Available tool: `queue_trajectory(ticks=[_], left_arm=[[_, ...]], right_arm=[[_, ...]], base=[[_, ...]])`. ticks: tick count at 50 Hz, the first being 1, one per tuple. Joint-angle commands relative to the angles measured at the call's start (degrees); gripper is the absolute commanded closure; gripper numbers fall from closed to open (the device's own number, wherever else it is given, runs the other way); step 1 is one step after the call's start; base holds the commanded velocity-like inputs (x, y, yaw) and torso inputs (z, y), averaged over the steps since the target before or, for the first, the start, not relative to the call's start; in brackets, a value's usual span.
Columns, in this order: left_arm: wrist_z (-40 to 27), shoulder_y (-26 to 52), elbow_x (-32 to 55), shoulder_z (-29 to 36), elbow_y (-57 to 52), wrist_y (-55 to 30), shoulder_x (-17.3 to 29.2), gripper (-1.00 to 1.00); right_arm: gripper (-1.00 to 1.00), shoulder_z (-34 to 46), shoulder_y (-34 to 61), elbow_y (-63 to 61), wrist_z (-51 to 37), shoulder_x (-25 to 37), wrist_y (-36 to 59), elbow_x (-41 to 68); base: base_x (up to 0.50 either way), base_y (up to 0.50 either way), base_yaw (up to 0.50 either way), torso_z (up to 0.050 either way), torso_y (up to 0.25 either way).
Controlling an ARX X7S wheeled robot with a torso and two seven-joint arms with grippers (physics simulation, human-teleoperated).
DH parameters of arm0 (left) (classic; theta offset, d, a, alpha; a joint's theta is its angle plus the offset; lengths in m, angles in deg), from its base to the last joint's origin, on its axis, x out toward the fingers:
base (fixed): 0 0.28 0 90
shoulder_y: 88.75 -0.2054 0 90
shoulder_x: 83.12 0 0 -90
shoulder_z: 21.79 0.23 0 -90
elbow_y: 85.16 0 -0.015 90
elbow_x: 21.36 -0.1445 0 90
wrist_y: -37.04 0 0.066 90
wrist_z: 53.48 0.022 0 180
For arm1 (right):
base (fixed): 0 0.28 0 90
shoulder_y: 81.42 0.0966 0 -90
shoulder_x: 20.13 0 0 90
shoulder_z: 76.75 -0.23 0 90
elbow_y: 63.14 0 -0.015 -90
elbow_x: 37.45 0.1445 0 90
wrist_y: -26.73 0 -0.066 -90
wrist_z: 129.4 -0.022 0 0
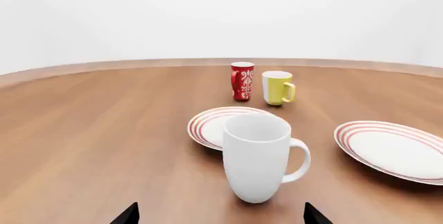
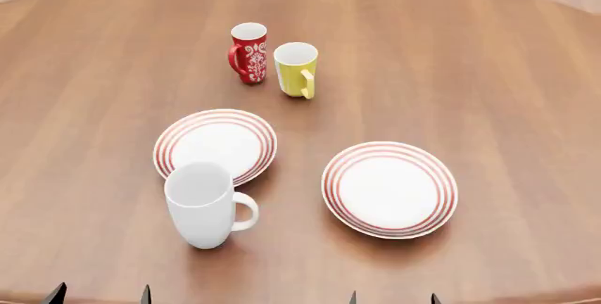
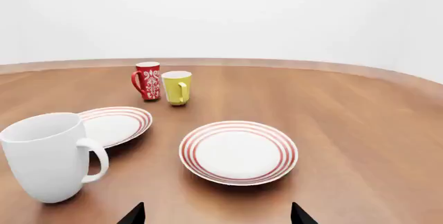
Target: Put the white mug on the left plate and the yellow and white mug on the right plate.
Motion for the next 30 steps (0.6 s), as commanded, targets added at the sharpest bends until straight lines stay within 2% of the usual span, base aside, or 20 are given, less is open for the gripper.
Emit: queue_trajectory(ticks=[1,6,11,30], left_arm=[[-3.23,-0.71,-3.78,2.20,-1.55,1.66,1.22,-1.00],[-6.92,-2.14,-5.41,3.44,-3.28,2.52,1.86,-1.00],[-6.08,-4.14,-4.24,5.17,-6.70,2.91,2.90,-1.00],[-9.01,-3.81,-3.98,6.55,-7.79,1.59,4.74,-1.00]], right_arm=[[-1.00,1.83,-0.88,-0.21,-1.11,1.22,-0.34,-0.67],[-1.00,1.84,-2.51,-2.09,-1.70,2.48,-1.13,1.11],[-1.00,2.07,-4.31,-4.93,-1.59,3.11,-2.55,3.14],[-1.00,3.38,-4.72,-7.89,-4.03,5.45,-0.92,2.97]], base=[[0.00,0.00,0.00,0.000,0.000],[0.00,0.00,0.00,0.000,0.000],[0.00,0.00,0.06,0.000,0.000],[0.03,0.00,0.50,0.000,0.000]])
